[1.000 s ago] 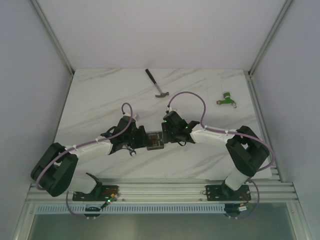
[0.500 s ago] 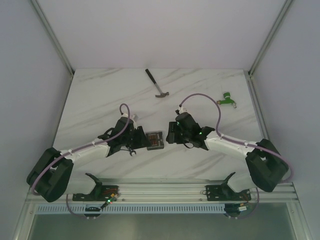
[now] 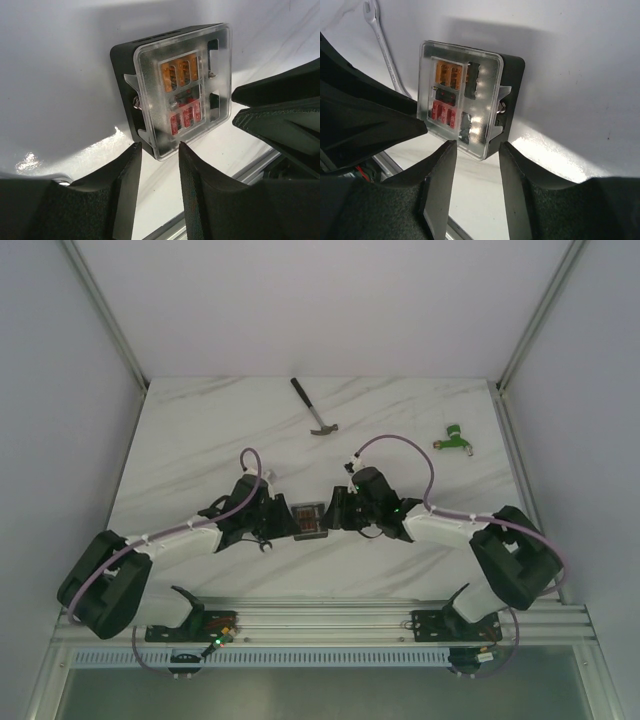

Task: Snap on the fuse box
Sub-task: Close the fuse box cover on the fuse box base.

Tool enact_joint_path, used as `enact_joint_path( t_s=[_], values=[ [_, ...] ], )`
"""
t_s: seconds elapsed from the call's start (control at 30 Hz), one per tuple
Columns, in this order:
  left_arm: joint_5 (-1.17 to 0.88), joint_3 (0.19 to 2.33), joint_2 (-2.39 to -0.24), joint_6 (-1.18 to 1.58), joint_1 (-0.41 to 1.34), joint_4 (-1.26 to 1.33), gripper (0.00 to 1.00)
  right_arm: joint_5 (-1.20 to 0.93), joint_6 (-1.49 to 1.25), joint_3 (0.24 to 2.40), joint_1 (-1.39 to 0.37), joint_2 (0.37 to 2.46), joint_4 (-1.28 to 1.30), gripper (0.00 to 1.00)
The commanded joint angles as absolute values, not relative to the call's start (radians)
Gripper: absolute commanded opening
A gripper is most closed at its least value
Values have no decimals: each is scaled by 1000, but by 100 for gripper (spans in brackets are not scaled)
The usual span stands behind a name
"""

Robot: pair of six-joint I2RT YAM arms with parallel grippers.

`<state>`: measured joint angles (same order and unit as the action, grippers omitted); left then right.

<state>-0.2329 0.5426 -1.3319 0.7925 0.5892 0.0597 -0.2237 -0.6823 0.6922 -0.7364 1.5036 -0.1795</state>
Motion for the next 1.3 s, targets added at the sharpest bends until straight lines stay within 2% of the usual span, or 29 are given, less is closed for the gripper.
enact_joint_path(
  t_s=[0.0,0.43,0.8,0.87,1.0,1.27],
  values=[
    [-243,546,-1357,794,586,75,44,-255,-698,703,-735,1531,-223,45],
    [-259,529,-1404,789,587,75,35,-258,-693,672,-735,1616,-158,25],
    [-236,439,-1466,795,586,70,30,-190,-700,653,-750,1708,-24,18],
    [-233,430,-1458,796,583,69,31,-181,-690,657,-761,1696,-28,19],
    [-239,468,-1371,795,566,68,42,-172,-671,683,-765,1614,-53,23],
    [-287,603,-1320,755,514,54,55,-200,-628,768,-723,1471,-118,39]
  ],
)
